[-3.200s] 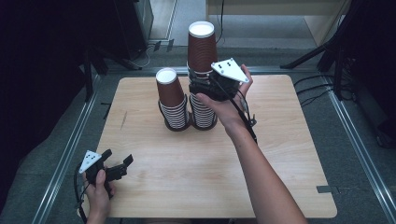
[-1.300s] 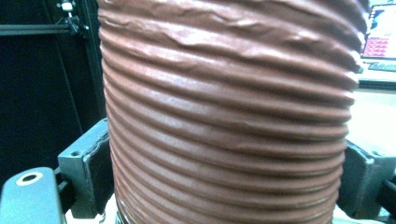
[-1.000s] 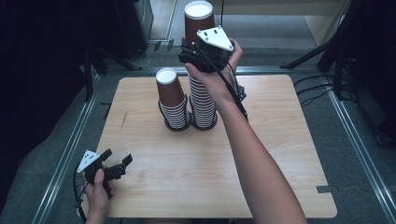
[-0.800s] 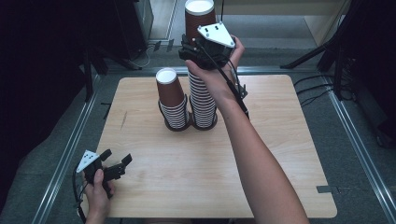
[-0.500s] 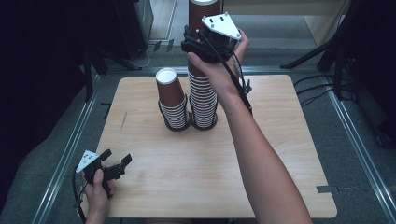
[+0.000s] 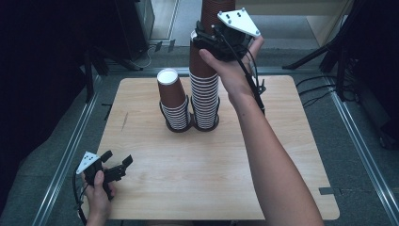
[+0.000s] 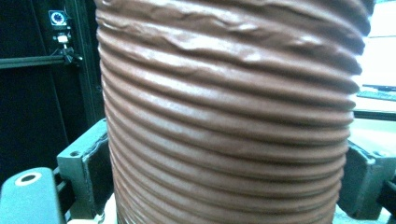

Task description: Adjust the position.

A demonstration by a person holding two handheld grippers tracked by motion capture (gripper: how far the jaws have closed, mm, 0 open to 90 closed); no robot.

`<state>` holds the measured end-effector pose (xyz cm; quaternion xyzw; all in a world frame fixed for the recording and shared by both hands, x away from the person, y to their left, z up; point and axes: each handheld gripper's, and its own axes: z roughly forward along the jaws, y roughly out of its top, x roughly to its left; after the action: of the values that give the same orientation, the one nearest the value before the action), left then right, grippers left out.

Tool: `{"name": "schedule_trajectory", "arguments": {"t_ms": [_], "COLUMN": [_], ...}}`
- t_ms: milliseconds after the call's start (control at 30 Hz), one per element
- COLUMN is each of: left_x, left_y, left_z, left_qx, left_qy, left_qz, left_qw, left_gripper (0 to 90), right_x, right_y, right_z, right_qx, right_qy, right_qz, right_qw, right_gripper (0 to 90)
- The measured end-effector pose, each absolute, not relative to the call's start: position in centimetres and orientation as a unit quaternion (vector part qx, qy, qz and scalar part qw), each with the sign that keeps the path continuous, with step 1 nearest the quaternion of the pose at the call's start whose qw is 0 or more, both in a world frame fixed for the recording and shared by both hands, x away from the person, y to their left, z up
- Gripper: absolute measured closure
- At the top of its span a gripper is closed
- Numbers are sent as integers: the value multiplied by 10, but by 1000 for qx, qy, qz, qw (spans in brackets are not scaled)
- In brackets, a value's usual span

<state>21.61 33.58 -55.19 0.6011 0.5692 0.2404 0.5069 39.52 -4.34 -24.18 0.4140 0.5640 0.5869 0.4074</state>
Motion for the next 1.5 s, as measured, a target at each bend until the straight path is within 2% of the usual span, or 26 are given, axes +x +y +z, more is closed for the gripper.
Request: {"name": "schedule_trajectory", "arguments": {"t_ms": [733,1067,1500], "left_x": [216,216,216], "left_y": [335,333,332], "left_z": [-552,-552,-552], "left_qx": [604,606,609], "left_qy": [566,565,565], "left_qz": [245,248,250], "left_qw": [505,501,497], "left_gripper": [7,7,7], "right_x": [365,339,308], "right_y": [-111,-129,-145], "right_z": [-260,-292,-339], "right_qx": [423,407,416], "right_qy": [552,569,573], "right_qz": [588,565,563], "right_qw": [414,437,426], "right_gripper": [105,105,110]}}
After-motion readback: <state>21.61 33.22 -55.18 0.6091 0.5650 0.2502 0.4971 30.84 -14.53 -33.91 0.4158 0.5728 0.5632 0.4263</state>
